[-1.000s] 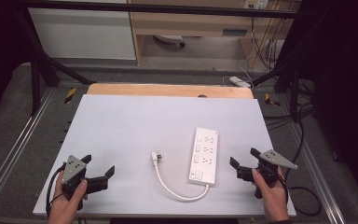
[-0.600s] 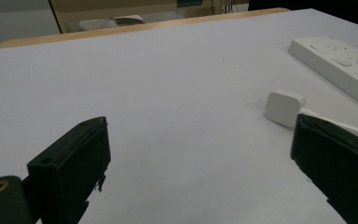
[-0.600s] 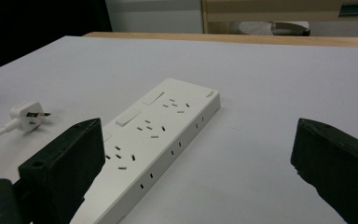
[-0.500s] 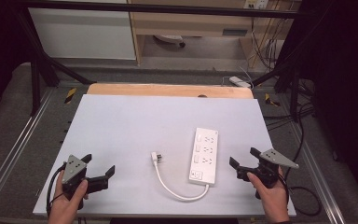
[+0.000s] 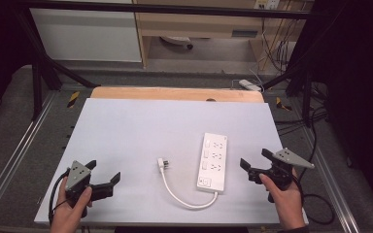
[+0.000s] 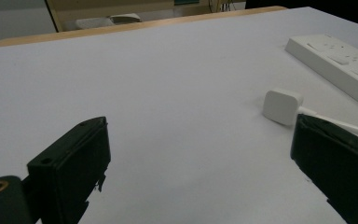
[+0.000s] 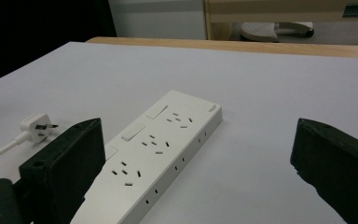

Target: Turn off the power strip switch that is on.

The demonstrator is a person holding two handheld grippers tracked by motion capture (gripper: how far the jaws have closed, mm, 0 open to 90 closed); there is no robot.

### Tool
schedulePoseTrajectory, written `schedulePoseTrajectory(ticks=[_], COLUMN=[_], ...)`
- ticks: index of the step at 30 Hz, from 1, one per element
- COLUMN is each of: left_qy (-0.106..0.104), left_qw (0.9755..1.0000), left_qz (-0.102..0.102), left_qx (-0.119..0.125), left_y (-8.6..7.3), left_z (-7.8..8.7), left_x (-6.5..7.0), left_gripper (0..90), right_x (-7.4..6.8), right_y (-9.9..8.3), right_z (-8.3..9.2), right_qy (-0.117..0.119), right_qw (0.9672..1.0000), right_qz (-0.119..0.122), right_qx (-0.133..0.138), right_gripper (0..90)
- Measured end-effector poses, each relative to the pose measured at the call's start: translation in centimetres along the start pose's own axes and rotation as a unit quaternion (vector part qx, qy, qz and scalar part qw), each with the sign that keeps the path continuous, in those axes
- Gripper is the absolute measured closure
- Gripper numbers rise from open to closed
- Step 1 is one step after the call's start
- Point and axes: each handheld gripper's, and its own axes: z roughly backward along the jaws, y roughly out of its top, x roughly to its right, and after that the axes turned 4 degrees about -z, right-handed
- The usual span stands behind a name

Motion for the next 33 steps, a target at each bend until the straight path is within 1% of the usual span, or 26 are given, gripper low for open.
schedulePoseTrajectory(ticks=[5,7,9,10,12,14,16,17,21,25,29,33], left_qy=[0.000,-0.001,-0.001,-0.001,0.002,0.004,0.003,0.001,-0.003,-0.004,-0.004,-0.005], left_qw=[1.0000,1.0000,1.0000,1.0000,1.0000,1.0000,1.0000,1.0000,1.0000,1.0000,1.0000,1.0000], left_qz=[0.004,0.003,0.000,0.000,0.001,0.004,0.003,0.004,0.000,-0.001,-0.002,-0.003], left_qx=[-0.001,-0.005,0.000,0.000,0.004,0.007,0.006,0.006,0.000,-0.002,-0.004,-0.004], left_y=[0.0,-0.1,0.0,0.0,0.0,0.0,0.0,0.0,0.0,0.0,0.0,0.0], left_z=[-0.1,-0.1,-0.1,-0.1,0.0,0.1,0.1,0.1,-0.1,-0.1,-0.1,-0.1], left_x=[0.1,0.1,0.2,0.2,0.1,0.0,0.0,0.0,0.2,0.3,0.3,0.3], left_gripper=[4.6,4.7,4.6,4.6,4.7,4.7,4.7,4.6,4.6,4.6,4.6,4.6], right_x=[0.0,-0.2,-0.4,-0.4,-0.5,-0.5,-0.6,-0.7,-0.8,-0.8,-1.1,-1.4], right_y=[1.0,1.3,1.7,1.7,2.4,2.7,2.9,3.2,3.7,4.0,4.4,4.8], right_z=[-0.3,-0.4,-0.5,-0.5,-0.5,-0.6,-0.6,-0.6,-0.7,-0.8,-0.9,-1.1], right_qy=[-0.005,-0.002,-0.002,-0.002,-0.001,0.007,0.009,0.003,0.001,-0.003,-0.004,-0.004], right_qw=[1.0000,0.9999,0.9998,0.9998,0.9997,0.9998,0.9997,0.9997,0.9995,0.9995,0.9996,0.9993], right_qz=[0.004,0.011,0.020,0.020,0.020,0.016,0.017,0.022,0.024,0.026,0.027,0.035], right_qx=[0.003,-0.001,-0.007,-0.007,-0.010,-0.012,-0.012,-0.014,-0.020,-0.019,-0.010,-0.007], right_gripper=[2.6,3.0,3.4,3.4,4.0,5.8,5.7,5.8,6.2,7.3,11.6,17.6])
